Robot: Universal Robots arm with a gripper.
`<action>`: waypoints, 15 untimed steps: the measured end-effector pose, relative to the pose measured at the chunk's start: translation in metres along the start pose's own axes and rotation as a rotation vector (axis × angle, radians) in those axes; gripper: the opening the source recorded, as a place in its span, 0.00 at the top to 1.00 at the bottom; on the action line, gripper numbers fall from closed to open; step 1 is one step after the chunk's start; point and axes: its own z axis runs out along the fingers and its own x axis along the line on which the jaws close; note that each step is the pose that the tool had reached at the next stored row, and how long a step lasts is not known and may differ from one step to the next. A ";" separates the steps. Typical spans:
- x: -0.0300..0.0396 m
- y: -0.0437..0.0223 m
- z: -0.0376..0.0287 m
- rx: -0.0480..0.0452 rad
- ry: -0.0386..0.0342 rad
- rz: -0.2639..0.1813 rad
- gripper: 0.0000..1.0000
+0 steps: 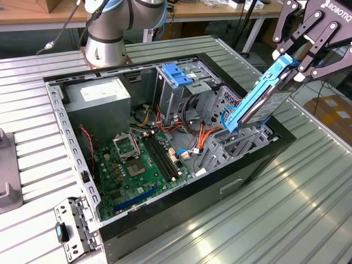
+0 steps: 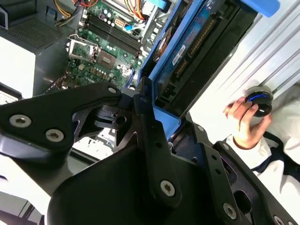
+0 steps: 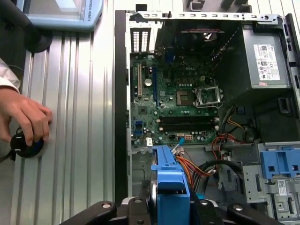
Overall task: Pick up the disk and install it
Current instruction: 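Pick up the disk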
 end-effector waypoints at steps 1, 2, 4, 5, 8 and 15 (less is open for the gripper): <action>-0.0002 -0.0007 -0.0001 -0.0005 0.0013 -0.006 0.63; -0.0005 -0.0015 -0.0003 -0.0010 0.0030 -0.012 0.63; -0.0008 -0.0037 -0.0006 -0.0019 0.0057 -0.024 0.63; -0.0008 -0.0041 -0.0007 -0.0019 0.0059 -0.024 0.63; -0.0008 -0.0042 -0.0005 0.0036 0.0054 -0.025 0.63; -0.0007 -0.0041 -0.0002 0.0694 0.0037 -0.030 0.63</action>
